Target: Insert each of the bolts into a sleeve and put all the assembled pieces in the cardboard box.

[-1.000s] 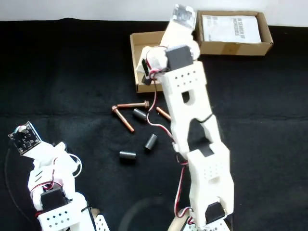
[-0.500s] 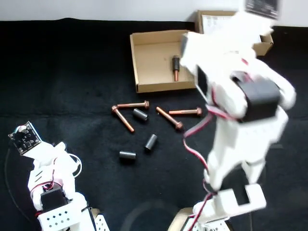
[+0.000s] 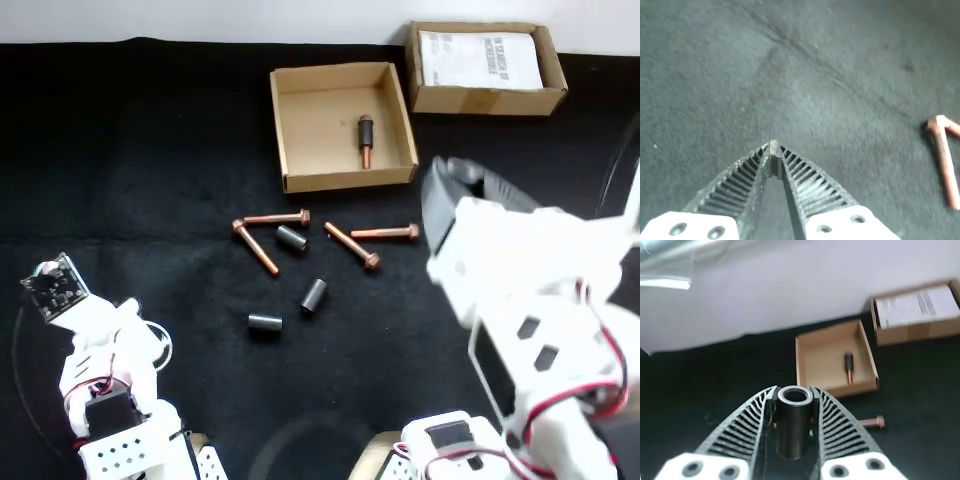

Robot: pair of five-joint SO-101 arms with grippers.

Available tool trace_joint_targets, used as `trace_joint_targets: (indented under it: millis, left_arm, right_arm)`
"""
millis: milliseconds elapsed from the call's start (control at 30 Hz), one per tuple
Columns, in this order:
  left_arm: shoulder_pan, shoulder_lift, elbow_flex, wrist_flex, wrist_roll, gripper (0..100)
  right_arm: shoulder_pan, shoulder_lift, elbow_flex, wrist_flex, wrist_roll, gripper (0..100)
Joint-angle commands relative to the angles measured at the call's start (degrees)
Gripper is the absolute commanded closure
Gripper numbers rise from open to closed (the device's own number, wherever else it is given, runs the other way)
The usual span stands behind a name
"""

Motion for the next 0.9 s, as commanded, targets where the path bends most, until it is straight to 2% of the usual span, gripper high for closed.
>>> trace_joint_targets:
  millis: [0,200,333,433,500,600,733,867]
  left_arm:
    - [3.03,-0.13,1.1,2.29,-0.26,99]
    - [4.35,-0.13,-1.45,7.12,-4.13,99]
    - [7.25,-0.04,-6.55,13.1,-4.22,99]
    - [10.07,0.92,-9.89,13.89,-6.15,99]
    - [11.56,4.62,-13.05,13.71,-7.65,99]
    - [12.88,16.13,-20.35,13.63,-8.62,99]
    - [13.76,39.16,-35.82,14.68,-8.62,99]
    - [14.02,62.2,-54.55,22.42,-11.34,99]
  right_arm:
    - [0.75,-9.1,13.67,0.4,0.62,99.2]
    - [0.84,-21.41,33.27,-4.62,0.62,99.2]
    - [0.84,-30.11,46.46,-12.62,0.7,99.2]
    - [1.1,-36.26,57.01,-19.74,0.7,99.2]
    - [3.82,-40.04,63.25,-24.31,0.7,99.2]
    - [9.8,-44.09,71.34,-30.73,4.13,99.2]
    - [17.27,-48.13,78.73,-37.05,8.44,99.2]
    - [22.02,-51.47,82.68,-40.13,9.58,99.2]
